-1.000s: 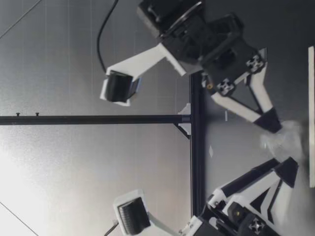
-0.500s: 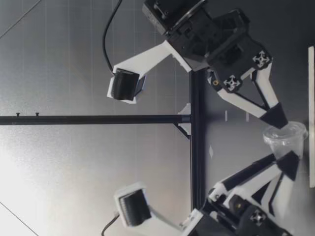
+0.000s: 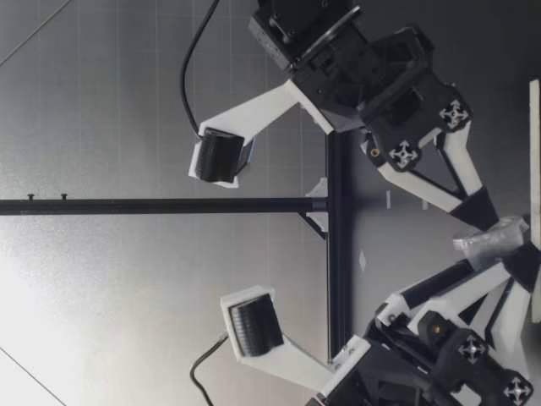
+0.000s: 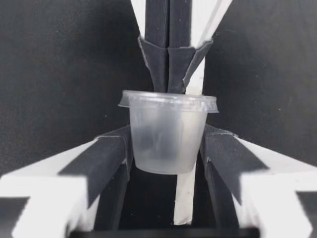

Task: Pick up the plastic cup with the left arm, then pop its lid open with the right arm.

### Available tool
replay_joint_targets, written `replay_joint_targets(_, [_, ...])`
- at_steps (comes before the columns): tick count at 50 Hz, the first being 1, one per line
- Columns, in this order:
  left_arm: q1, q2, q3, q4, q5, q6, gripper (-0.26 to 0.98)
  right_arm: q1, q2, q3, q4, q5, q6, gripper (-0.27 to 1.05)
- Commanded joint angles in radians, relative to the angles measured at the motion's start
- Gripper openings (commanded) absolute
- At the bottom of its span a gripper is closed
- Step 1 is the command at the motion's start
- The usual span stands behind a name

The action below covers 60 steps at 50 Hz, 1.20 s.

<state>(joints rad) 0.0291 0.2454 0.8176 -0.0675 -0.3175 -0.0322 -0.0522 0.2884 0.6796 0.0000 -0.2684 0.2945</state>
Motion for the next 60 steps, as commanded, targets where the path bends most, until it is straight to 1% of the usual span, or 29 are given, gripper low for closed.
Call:
replay_joint_targets(1, [-0.002,-0.012,-0.006,0.000,0.000,-0.002,0.44,-0.003,-0.014,-0.018,-0.002,-0.005,0.000,-0.12])
replay_joint_targets(10, [0.000,-0.018,-0.006,0.000,0.000,0.000,0.20,-0.003,-0.023,-0.018,-0.002,0.002,0.000,-0.12])
replay_joint_targets(15, [-0.002,-0.029,-0.003,0.000,0.002,0.000,0.11,-0.005,-0.038,-0.018,0.002,0.026,0.009,-0.12])
replay_joint_targets(20, [0.000,-0.063,0.015,0.000,-0.003,0.000,0.10,-0.003,-0.097,-0.014,0.003,0.095,0.029,-0.10])
replay_joint_targets(24, [0.000,-0.120,0.041,0.000,-0.014,0.008,0.10,-0.003,-0.172,0.002,0.003,0.172,0.049,-0.03])
replay_joint_targets(28, [0.000,-0.175,0.061,0.000,-0.041,0.020,0.10,0.000,-0.252,0.026,0.003,0.196,0.063,0.14])
replay_joint_targets(31, [0.000,-0.221,0.081,0.000,-0.084,0.034,0.10,0.011,-0.304,0.046,0.006,0.186,0.086,0.34])
replay_joint_targets(32, [0.000,-0.239,0.089,0.000,-0.110,0.040,0.10,0.014,-0.321,0.054,0.008,0.176,0.103,0.45])
replay_joint_targets(34, [0.000,-0.262,0.104,0.000,-0.152,0.048,0.10,0.015,-0.339,0.064,0.015,0.161,0.129,0.60])
replay_joint_targets(35, [-0.002,-0.278,0.114,0.000,-0.184,0.054,0.10,0.017,-0.347,0.072,0.020,0.147,0.150,0.69])
replay_joint_targets(37, [0.000,-0.295,0.127,0.000,-0.232,0.063,0.10,0.018,-0.356,0.084,0.021,0.123,0.186,0.79])
replay_joint_targets(39, [0.000,-0.310,0.147,0.000,-0.295,0.074,0.10,0.018,-0.362,0.100,0.025,0.072,0.236,0.80])
replay_joint_targets(42, [-0.002,-0.318,0.172,0.000,-0.376,0.084,0.10,0.023,-0.362,0.126,0.026,-0.018,0.319,0.77])
replay_joint_targets(47, [-0.002,-0.314,0.210,0.000,-0.514,0.086,0.10,0.032,-0.350,0.195,0.028,-0.301,0.531,0.75])
replay_joint_targets(49, [-0.002,-0.310,0.221,0.000,-0.555,0.084,0.10,0.032,-0.331,0.230,0.028,-0.465,0.638,0.75])
replay_joint_targets(54, [-0.002,-0.302,0.222,0.000,-0.577,0.083,0.10,0.031,-0.249,0.270,0.026,-0.779,0.822,0.75])
replay_joint_targets(57, [-0.002,-0.298,0.215,0.000,-0.574,0.083,0.10,0.032,-0.178,0.256,0.025,-0.877,0.873,0.76])
replay_joint_targets(60, [-0.002,-0.295,0.206,0.000,-0.572,0.086,0.10,0.031,-0.123,0.229,0.020,-0.893,0.893,0.75])
